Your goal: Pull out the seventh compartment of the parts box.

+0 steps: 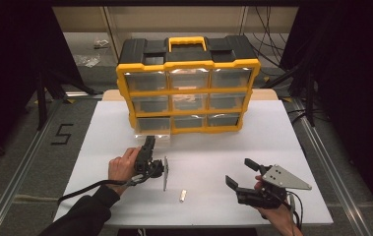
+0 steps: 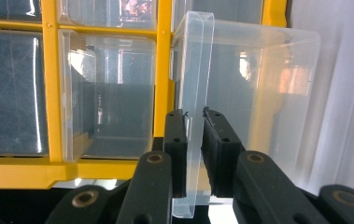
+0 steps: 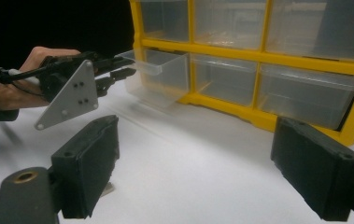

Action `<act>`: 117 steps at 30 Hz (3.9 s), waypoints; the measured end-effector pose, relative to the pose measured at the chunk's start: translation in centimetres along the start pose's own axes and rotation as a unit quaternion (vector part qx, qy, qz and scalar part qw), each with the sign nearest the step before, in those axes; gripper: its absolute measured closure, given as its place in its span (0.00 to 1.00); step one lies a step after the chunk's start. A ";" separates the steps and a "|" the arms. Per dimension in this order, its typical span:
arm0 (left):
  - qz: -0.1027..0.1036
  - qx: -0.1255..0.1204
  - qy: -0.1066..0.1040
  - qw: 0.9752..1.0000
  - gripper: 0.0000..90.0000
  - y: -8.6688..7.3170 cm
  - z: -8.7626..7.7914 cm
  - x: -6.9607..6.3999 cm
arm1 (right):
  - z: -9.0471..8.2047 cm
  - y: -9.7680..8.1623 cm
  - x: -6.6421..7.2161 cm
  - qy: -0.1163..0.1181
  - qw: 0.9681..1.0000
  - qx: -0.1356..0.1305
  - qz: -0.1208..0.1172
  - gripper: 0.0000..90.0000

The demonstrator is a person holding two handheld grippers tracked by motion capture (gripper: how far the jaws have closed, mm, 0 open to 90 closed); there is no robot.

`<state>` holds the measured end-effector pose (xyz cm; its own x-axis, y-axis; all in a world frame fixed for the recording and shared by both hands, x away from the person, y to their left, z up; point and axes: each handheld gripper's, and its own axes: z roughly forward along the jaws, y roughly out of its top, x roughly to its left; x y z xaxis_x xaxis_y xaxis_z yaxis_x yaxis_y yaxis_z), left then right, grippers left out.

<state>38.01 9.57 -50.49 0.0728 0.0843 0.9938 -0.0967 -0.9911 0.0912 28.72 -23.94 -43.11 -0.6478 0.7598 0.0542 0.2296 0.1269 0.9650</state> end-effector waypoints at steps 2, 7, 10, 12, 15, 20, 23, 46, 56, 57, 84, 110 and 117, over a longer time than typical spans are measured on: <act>-0.017 -0.031 -0.012 0.999 0.98 0.3 -0.9 -0.2 | 0.0 0.0 0.0 0.000 1.000 0.000 0.000 0.18; 0.005 -0.026 0.022 0.999 0.94 -0.1 -0.7 0.7 | 0.0 0.0 0.1 0.002 1.000 0.000 -0.001 0.18; -0.007 -0.017 0.023 1.000 0.91 -0.7 -0.5 1.4 | 0.0 0.0 0.0 0.001 1.000 0.001 0.000 0.18; -0.010 -0.016 0.011 1.000 0.88 -0.8 -0.4 1.4 | 0.1 0.0 0.0 0.001 1.000 0.001 0.002 0.18; 0.000 -0.012 0.003 1.000 0.83 -0.6 -0.4 1.3 | 0.0 0.0 0.1 0.002 1.000 0.001 0.000 0.18; -0.008 -0.002 -0.015 1.000 0.77 -0.8 0.1 1.6 | 0.0 0.0 0.0 0.001 1.000 0.002 0.000 0.18; -0.019 -0.005 -0.030 0.999 0.75 -0.9 0.2 1.9 | 0.0 0.0 0.0 0.002 1.000 0.002 0.000 0.18; -0.020 -0.016 -0.094 0.995 0.83 -1.5 1.0 2.8 | 0.1 0.0 0.1 0.002 1.000 0.003 -0.001 0.18; -0.007 -0.015 -0.098 0.995 0.83 -1.5 0.3 2.7 | 0.1 0.0 0.1 0.003 1.000 0.002 -0.001 0.18; -0.004 -0.015 -0.097 0.995 0.83 -1.5 0.3 2.7 | 0.1 0.0 0.1 0.003 1.000 0.002 -0.001 0.18; -0.026 -0.010 -0.102 0.994 0.72 -1.8 -0.6 2.5 | 0.1 0.0 0.1 0.002 1.000 0.003 -0.001 0.18; -0.213 -0.027 -0.186 0.959 0.33 -1.4 -2.0 4.1 | 0.0 -0.1 0.0 0.001 1.000 0.004 -0.002 0.18; -0.300 -0.061 -0.252 0.918 0.27 -1.3 -2.2 4.3 | 0.0 -0.1 0.0 0.001 1.000 0.003 -0.002 0.18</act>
<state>36.27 11.44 -46.15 0.5958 0.5220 0.6104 0.0013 -0.7606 0.6492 28.74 -23.92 -43.19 -0.6495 0.7587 0.0509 0.2320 0.1340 0.9634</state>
